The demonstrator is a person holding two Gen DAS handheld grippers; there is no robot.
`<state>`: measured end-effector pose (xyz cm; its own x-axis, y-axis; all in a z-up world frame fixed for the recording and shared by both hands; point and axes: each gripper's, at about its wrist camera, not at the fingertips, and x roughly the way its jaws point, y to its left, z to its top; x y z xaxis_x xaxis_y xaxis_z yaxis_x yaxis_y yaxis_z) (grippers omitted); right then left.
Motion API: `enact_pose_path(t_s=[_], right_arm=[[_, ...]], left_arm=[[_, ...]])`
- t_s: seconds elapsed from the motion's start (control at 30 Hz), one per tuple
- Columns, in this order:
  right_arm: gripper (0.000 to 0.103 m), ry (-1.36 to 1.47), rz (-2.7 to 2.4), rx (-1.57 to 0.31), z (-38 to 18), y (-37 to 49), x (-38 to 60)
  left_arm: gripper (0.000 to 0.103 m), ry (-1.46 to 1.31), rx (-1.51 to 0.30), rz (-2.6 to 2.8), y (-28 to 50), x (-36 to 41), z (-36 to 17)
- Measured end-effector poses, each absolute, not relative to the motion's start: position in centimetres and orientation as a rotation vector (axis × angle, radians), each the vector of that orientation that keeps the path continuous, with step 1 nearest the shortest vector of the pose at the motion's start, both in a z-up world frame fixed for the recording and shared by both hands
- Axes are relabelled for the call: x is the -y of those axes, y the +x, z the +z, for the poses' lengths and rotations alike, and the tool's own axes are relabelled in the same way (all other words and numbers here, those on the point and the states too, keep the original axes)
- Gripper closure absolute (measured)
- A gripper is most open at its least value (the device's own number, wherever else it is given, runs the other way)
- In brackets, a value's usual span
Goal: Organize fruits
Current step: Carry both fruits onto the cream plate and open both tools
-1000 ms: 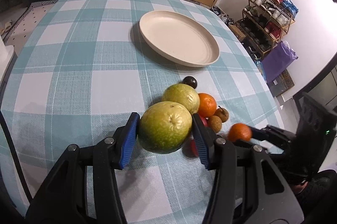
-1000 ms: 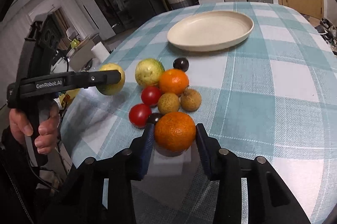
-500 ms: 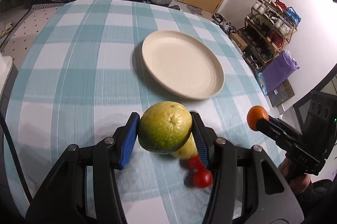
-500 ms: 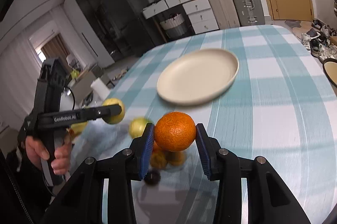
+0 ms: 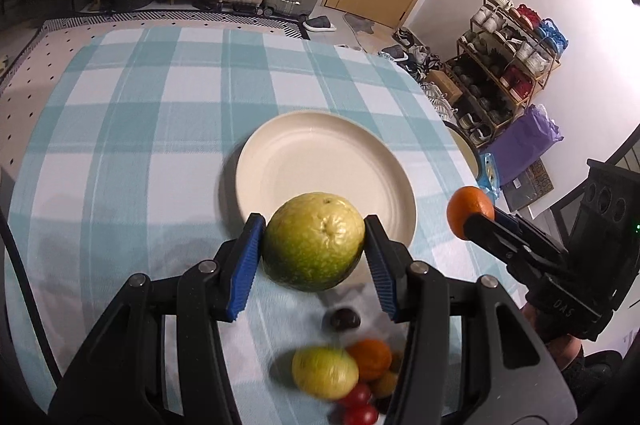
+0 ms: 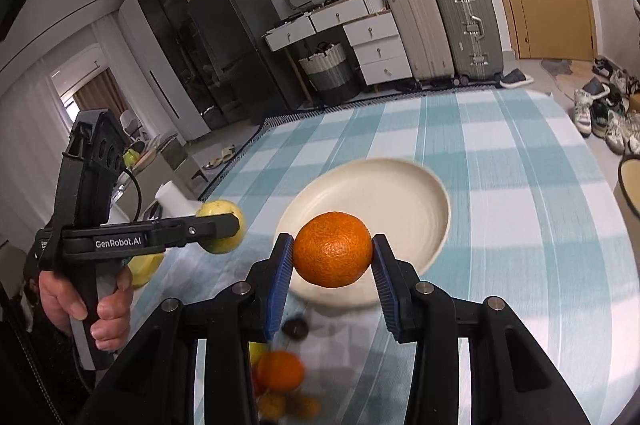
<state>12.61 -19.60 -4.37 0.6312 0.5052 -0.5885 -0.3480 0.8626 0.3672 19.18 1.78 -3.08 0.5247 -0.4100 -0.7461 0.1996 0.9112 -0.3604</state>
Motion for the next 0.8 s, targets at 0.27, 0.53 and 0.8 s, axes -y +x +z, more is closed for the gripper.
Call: enact_pose_path(t_s=[0.27, 0.53, 0.8], right_arm=[[0.063, 0.199, 0.495, -0.730, -4.6, 17.4, 18.9], [0.063, 0.187, 0.485, -0.759, -6.9, 21.4, 18.2], [0.063, 0.202, 0.474, -0.799, -9.1, 25.3, 18.1]], left_arm=[[0.056, -0.238, -0.965, -0.391, 24.3, 0.1, -3.5], [0.056, -0.255, -0.998, -0.400, 29.2, 1.3, -5.3], [0.056, -0.276, -1.039, -0.402, 33.1, 2.3, -7.8]])
